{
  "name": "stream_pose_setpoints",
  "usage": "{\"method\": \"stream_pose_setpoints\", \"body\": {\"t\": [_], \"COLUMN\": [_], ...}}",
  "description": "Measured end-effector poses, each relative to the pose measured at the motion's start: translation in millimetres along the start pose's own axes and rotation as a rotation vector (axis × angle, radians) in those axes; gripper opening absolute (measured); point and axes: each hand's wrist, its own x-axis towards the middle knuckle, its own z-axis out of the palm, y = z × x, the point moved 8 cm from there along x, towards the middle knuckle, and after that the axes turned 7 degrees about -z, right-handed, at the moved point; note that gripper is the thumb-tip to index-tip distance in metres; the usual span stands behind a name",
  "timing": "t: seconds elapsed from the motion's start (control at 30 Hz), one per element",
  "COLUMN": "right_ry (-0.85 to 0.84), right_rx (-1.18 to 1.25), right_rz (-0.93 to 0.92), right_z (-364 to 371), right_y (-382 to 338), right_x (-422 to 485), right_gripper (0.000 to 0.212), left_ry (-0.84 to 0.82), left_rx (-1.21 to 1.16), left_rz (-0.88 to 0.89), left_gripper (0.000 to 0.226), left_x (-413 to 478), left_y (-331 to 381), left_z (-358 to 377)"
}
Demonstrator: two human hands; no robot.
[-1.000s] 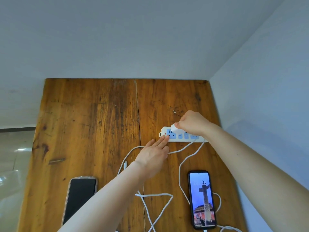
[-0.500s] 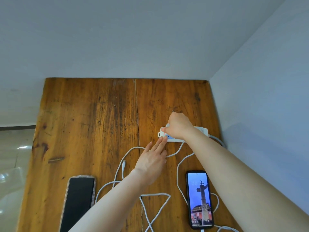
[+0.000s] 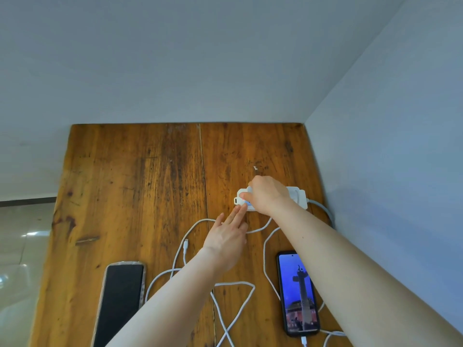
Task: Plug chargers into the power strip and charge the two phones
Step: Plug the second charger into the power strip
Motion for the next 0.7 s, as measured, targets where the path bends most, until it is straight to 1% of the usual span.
{"method": "stream_pose_setpoints", "body": {"t": [0.07, 0.1, 0.13, 0.17, 0.2, 0.23, 0.27, 0.3, 0.37, 0.43, 0.47, 0.5, 0.53, 0.6, 0.7], "right_ry": [0.082, 0.168, 0.262, 0.339, 0.385, 0.395, 0.369, 0.307, 0.083, -0.159, -0.224, -0.243, -0.228, -0.155, -0.097], "right_rx": [-0.238, -0.288, -0.269, -0.198, -0.097, 0.016, 0.128, 0.23, 0.387, 0.425, 0.431, 0.445, 0.462, 0.481, 0.537], "right_rz": [-0.063, -0.112, -0.171, -0.228, -0.273, -0.299, -0.302, -0.287, -0.212, -0.138, -0.104, -0.068, -0.031, 0.038, 0.113], "right_z": [-8.2, -14.3, -19.7, -22.7, -21.9, -16.4, -6.0, 8.1, 48.7, 93.8, 111.4, 124.5, 132.9, 139.8, 142.9], "right_y": [-9.6, -19.2, -31.7, -44.5, -56.3, -66.3, -75.2, -83.5, -98.8, -114.7, -120.3, -123.6, -125.0, -121.8, -109.5], "right_x": [-10.1, -18.3, -28.2, -38.9, -48.8, -56.8, -62.8, -66.6, -69.1, -72.4, -74.9, -76.9, -78.8, -82.2, -89.9], "right_gripper": [0.046, 0.046, 0.042, 0.036, 0.031, 0.028, 0.025, 0.022, 0.018, 0.02, 0.022, 0.024, 0.024, 0.019, 0.02], "left_ry": [0.043, 0.081, 0.126, 0.175, 0.224, 0.271, 0.315, 0.355, 0.422, 0.467, 0.48, 0.489, 0.493, 0.485, 0.449], "left_rx": [-0.081, -0.124, -0.165, -0.206, -0.251, -0.3, -0.345, -0.385, -0.448, -0.483, -0.496, -0.508, -0.516, -0.503, -0.517], "left_rz": [-0.03, -0.048, -0.074, -0.111, -0.163, -0.231, -0.31, -0.391, -0.532, -0.662, -0.725, -0.785, -0.842, -0.948, -1.082], "left_gripper": [0.04, 0.04, 0.04, 0.04, 0.04, 0.039, 0.037, 0.034, 0.029, 0.028, 0.029, 0.032, 0.034, 0.041, 0.057], "left_x": [-5.8, -11.3, -19.3, -29.6, -42.0, -56.4, -72.5, -89.5, -122.8, -153.1, -167.3, -180.8, -193.6, -215.1, -238.2], "left_y": [-6.1, -11.3, -18.6, -28.1, -39.5, -53.0, -67.5, -81.8, -105.7, -124.4, -132.3, -139.2, -145.2, -154.3, -164.4], "left_z": [-7.1, -11.4, -15.5, -18.7, -20.8, -21.7, -20.8, -18.2, -8.6, 4.5, 11.7, 18.8, 25.7, 38.2, 54.8]}}
